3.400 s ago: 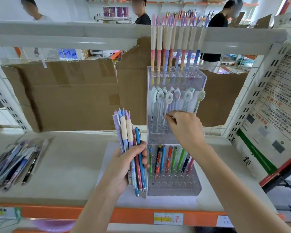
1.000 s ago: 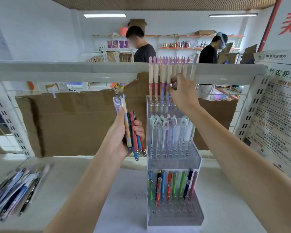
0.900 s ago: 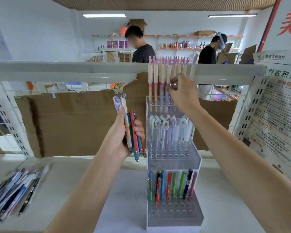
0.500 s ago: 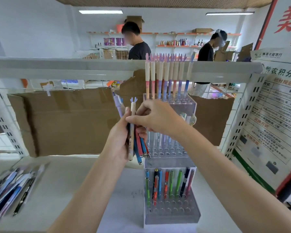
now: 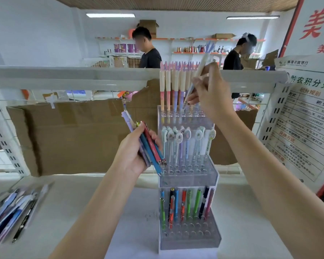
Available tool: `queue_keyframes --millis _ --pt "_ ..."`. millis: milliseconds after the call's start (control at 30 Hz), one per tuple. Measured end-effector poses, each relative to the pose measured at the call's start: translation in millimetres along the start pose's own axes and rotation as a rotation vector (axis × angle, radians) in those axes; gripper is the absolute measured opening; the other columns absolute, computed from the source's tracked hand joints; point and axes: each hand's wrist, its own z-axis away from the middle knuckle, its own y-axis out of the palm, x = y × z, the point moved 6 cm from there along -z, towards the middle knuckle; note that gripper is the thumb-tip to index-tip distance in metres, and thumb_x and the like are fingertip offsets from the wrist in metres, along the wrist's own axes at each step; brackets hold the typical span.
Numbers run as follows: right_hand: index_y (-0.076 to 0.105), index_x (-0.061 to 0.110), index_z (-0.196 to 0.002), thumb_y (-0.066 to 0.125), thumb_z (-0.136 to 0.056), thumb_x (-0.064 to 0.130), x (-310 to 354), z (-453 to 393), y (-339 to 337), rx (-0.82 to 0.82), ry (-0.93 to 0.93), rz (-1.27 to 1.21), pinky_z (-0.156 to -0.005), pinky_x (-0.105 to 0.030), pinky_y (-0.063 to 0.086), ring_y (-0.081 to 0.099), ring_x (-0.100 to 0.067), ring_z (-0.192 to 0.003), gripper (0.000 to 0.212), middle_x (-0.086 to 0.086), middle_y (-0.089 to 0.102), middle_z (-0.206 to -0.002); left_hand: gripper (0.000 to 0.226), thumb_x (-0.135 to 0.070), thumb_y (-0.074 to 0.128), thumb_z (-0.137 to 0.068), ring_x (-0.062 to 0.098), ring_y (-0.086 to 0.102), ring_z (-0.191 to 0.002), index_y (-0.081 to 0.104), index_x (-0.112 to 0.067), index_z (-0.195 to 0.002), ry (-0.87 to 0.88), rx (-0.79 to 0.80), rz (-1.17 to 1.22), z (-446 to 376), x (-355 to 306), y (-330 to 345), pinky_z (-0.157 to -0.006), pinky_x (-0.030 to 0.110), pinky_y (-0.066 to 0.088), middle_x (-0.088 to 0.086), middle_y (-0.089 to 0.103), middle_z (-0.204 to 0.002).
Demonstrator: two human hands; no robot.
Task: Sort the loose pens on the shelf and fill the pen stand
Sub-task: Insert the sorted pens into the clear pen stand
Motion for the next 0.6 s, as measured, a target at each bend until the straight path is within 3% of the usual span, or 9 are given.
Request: queue_keyframes --millis 100,200,367,600 --pt "0.037 0.006 -0.117 0.043 -0.099 0.008 -13.5 -9.0 -0.6 0.005 0.013 0.092 -0.061 -0.033 0.058 0.066 -0.019 -0.064 0.019 -0.009 0.060 -0.087 0.025 -0.029 0.054 -0.094 0.012 0.049 -0.048 0.046 -0.010 -0.080 0.001 0.013 -0.027 -1.1 1.4 1.7 -0.045 0.022 0.047 0.001 0.048 -0.063" --pt "0.036 0.007 -0.116 0.042 -0.098 0.006 -22.5 -13.8 1.7 0.001 0.025 0.133 -0.065 -0.044 0.057 0.067 -0.025 -0.068 0.019 -0.006 0.058 -0.085 0.023 -0.029 0.055 -0.094 0.011 0.048 -0.049 0.047 -0.011 -0.081 0.015 0.000 -0.037 -1.7 2.9 0.8 -0.046 0.022 0.047 0.001 0.049 -0.064" --pt "0.034 0.015 -0.101 0.045 -0.097 0.008 -32.4 -17.1 15.3 0.063 0.042 0.253 -0.072 -0.048 0.054 0.063 -0.033 -0.075 0.014 -0.016 0.063 -0.087 0.026 -0.029 0.054 -0.094 0.011 0.048 -0.049 0.048 -0.011 -0.077 0.029 -0.003 -0.065 1.1 2.4 1.6 -0.046 0.021 0.047 0.001 0.049 -0.063" --pt "0.046 0.007 -0.099 0.050 -0.096 0.014 -43.0 -16.7 25.7 0.109 0.087 0.353 -0.073 -0.043 0.050 0.060 -0.033 -0.080 0.008 -0.016 0.061 -0.087 0.031 -0.032 0.054 -0.094 0.010 0.049 -0.049 0.048 -0.012 -0.072 0.055 0.006 -0.137 4.8 -0.7 -1.2 -0.048 0.020 0.048 0.000 0.050 -0.063"
